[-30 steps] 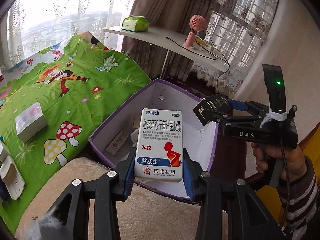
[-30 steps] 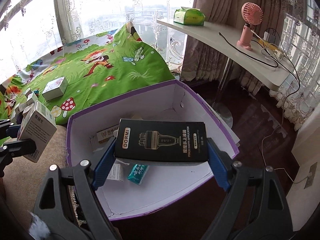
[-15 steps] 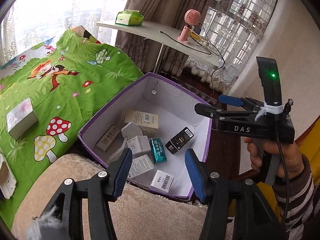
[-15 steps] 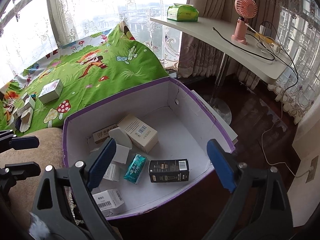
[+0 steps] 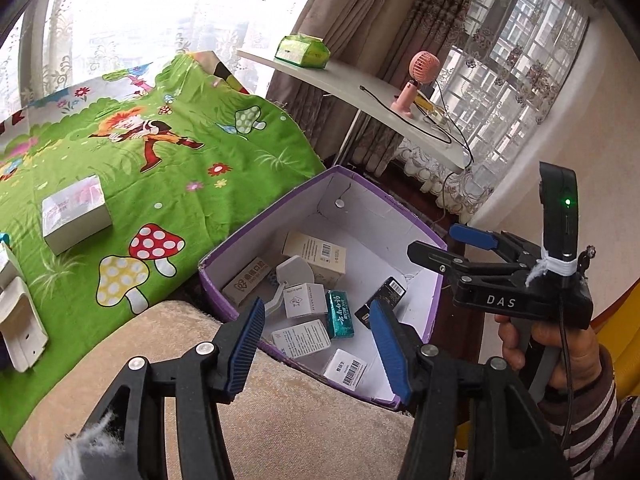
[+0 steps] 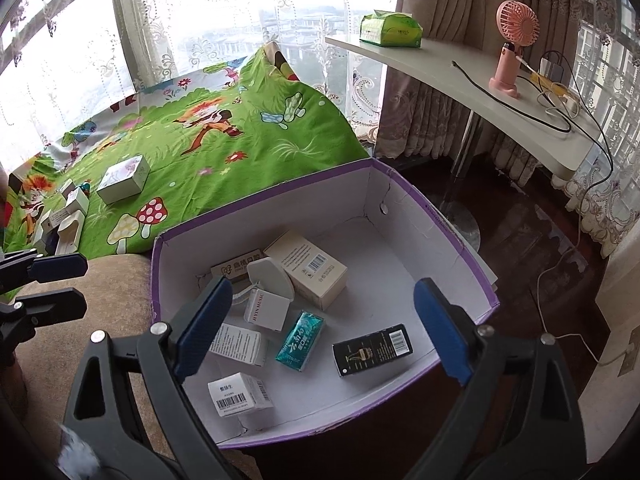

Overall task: Organize rigid objects
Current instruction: 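Move both tools back over the bed toward the remaining boxes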

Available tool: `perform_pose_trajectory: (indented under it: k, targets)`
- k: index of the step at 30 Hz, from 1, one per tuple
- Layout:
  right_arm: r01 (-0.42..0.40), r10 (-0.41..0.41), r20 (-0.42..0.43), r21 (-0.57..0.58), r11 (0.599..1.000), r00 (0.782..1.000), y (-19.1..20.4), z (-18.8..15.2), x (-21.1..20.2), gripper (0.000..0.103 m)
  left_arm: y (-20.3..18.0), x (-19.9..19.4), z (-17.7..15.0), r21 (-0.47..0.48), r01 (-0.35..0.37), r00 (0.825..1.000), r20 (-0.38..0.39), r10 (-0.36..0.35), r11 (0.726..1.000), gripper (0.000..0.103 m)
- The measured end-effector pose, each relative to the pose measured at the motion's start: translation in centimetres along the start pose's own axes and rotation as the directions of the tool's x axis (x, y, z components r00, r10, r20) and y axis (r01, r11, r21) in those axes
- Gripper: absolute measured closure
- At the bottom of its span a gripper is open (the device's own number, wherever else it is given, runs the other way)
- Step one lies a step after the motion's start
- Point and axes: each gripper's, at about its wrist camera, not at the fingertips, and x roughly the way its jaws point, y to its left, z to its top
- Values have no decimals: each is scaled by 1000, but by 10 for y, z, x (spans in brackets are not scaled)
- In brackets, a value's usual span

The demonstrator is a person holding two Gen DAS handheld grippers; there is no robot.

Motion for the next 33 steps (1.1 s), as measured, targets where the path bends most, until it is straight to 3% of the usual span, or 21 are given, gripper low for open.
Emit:
perform_pose_trajectory:
  k: [12, 20, 25, 33]
  targets:
    - [-60, 60, -4, -72, 996, 998, 43, 7, 6, 9, 49, -29, -1, -119, -97, 992, 72, 106, 988, 47]
    - [-104, 104, -1, -119, 987, 995, 73, 15, 9, 9, 99, -57, -8, -235, -183, 973, 99, 210, 955, 47]
    - [-134, 135, -4, -158, 978, 991, 96, 20, 11, 9, 137, -81, -18, -316, -258, 948, 99, 302, 913, 47]
    - [-185, 187, -16, -225, 957, 982, 136, 24, 17, 9, 201, -120, -44, -466, -361, 897, 64, 438, 808, 47]
